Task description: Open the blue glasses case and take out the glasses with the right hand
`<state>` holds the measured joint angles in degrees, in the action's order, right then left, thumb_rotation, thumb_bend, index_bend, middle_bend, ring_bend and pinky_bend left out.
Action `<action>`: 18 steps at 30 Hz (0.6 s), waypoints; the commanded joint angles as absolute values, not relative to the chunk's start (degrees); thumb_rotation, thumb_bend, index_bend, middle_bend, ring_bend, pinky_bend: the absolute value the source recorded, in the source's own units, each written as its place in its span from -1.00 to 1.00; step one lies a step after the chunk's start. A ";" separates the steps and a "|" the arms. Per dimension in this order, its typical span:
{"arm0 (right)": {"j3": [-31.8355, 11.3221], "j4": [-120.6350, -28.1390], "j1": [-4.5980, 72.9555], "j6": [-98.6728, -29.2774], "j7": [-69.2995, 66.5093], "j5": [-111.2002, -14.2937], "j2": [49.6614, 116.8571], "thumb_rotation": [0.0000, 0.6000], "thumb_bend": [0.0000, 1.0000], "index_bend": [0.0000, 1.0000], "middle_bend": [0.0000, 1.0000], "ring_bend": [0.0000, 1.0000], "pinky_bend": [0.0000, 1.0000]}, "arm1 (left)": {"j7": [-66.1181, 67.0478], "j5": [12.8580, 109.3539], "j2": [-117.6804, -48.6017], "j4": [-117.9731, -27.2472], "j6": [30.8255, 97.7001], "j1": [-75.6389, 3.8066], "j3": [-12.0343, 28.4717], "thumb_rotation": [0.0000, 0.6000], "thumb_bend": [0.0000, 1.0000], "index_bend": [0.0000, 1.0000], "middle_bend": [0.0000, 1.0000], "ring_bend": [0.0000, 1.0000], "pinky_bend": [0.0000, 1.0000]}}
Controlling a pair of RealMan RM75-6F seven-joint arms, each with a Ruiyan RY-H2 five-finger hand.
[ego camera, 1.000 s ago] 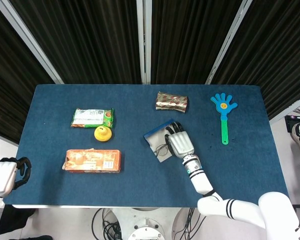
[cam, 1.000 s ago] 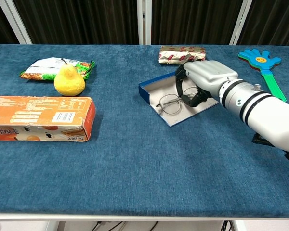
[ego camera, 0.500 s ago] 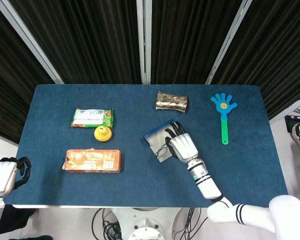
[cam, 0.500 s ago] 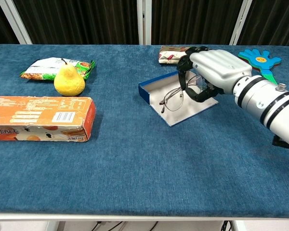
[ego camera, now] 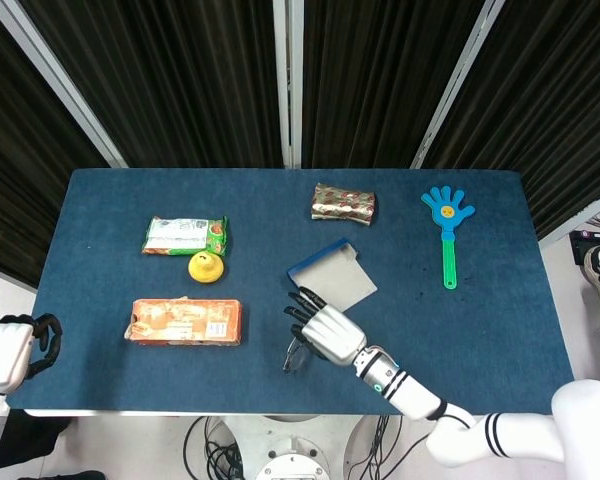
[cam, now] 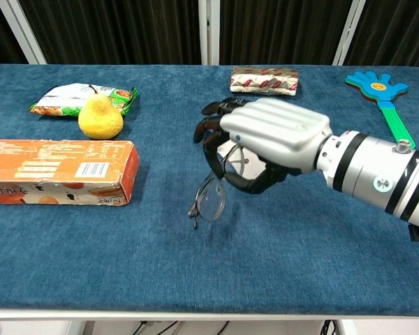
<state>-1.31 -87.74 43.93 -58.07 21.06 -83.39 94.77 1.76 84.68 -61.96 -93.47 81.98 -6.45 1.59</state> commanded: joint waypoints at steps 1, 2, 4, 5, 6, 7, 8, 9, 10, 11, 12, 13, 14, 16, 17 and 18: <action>-0.69 -88.57 44.04 -56.67 23.39 -82.89 94.51 1.00 -0.38 -0.49 -0.73 -1.00 -1.00 | 1.68 84.70 -61.92 -93.46 81.96 -6.46 1.58 1.00 -0.28 0.38 0.38 0.05 -0.05; -0.65 -88.78 43.84 -56.74 24.08 -82.68 94.38 1.00 -0.40 -0.62 -0.75 -1.00 -1.00 | 1.66 84.72 -61.92 -93.45 81.95 -6.46 1.58 1.00 -0.28 0.38 0.38 0.05 -0.05; -0.58 -89.56 43.14 -57.45 25.17 -82.40 93.77 1.00 -0.48 -0.90 -0.81 -1.00 -1.00 | 1.65 84.72 -61.91 -93.44 81.95 -6.46 1.57 1.00 -0.28 0.38 0.38 0.05 -0.05; -0.60 -89.95 42.75 -58.03 25.41 -82.42 93.36 1.00 -0.51 -0.95 -0.82 -1.00 -1.00 | 1.66 84.72 -61.92 -93.44 81.94 -6.47 1.57 1.00 -0.28 0.38 0.38 0.05 -0.05; -0.66 -90.51 42.10 -59.10 25.63 -82.54 92.70 1.00 -0.53 -0.99 -0.84 -1.00 -1.00 | 1.69 84.73 -61.92 -93.42 81.94 -6.47 1.57 1.00 -0.28 0.38 0.38 0.05 -0.05; -0.73 -90.95 41.52 -60.14 25.67 -82.73 92.13 1.00 -0.54 -1.00 -0.85 -1.00 -1.00 | 1.71 84.73 -61.92 -93.43 81.93 -6.48 1.57 1.00 -0.28 0.38 0.38 0.05 -0.05; -0.82 -91.40 40.87 -61.32 25.63 -82.96 91.46 1.00 -0.54 -1.00 -0.85 -1.00 -1.00 | 1.73 84.72 -61.92 -93.45 81.94 -6.47 1.57 1.00 -0.28 0.38 0.38 0.05 -0.05; -0.88 -92.06 39.86 -63.06 25.54 -83.23 90.43 1.00 -0.55 -1.00 -0.85 -1.00 -1.00 | 1.77 84.72 -61.94 -93.43 81.94 -6.47 1.57 1.00 -0.28 0.38 0.38 0.05 -0.05; -0.91 -92.60 38.97 -64.49 25.46 -83.38 89.54 1.00 -0.55 -1.00 -0.85 -1.00 -1.00 | 1.77 84.73 -61.95 -93.43 81.97 -6.46 1.57 1.00 -0.28 0.38 0.38 0.05 -0.05; -0.95 -93.13 38.00 -66.03 25.43 -83.47 88.55 1.00 -0.54 -1.00 -0.85 -1.00 -1.00 | 1.77 84.74 -61.96 -93.44 81.99 -6.45 1.57 1.00 -0.28 0.38 0.38 0.05 -0.05; -0.98 -93.83 36.60 -68.18 25.37 -83.53 87.18 1.00 -0.53 -1.00 -0.84 -1.00 -1.00 | 1.76 84.74 -61.98 -93.43 82.02 -6.44 1.58 1.00 -0.28 0.38 0.38 0.05 -0.05; -0.99 -94.41 35.52 -69.77 25.20 -83.53 86.08 1.00 -0.52 -1.00 -0.83 -1.00 -1.00 | 1.80 84.74 -61.99 -93.42 82.02 -6.45 1.58 1.00 -0.28 0.38 0.38 0.05 -0.05; -0.97 -95.02 34.42 -71.34 24.92 -83.57 84.93 1.00 -0.52 -1.00 -0.81 -1.00 -1.00 | 1.86 84.74 -62.00 -93.42 82.02 -6.46 1.59 1.00 -0.28 0.38 0.38 0.05 -0.05; -0.65 -96.43 31.76 -75.03 23.72 -84.06 82.05 1.00 -0.51 -0.99 -0.80 -1.00 -1.00 | 2.04 84.73 -62.05 -93.43 82.06 -6.45 1.60 1.00 -0.28 0.38 0.38 0.05 -0.05; -0.43 -97.04 30.55 -76.63 23.19 -84.32 80.74 1.00 -0.51 -0.99 -0.80 -1.00 -1.00 | 2.09 84.74 -62.07 -93.44 82.11 -6.43 1.60 1.00 -0.28 0.38 0.38 0.05 -0.05; -0.09 -97.78 28.88 -78.86 22.50 -84.73 79.02 1.00 -0.51 -0.99 -0.80 -1.00 -1.00 | 2.17 84.76 -62.10 -93.46 82.17 -6.41 1.61 1.00 -0.28 0.38 0.38 0.05 -0.05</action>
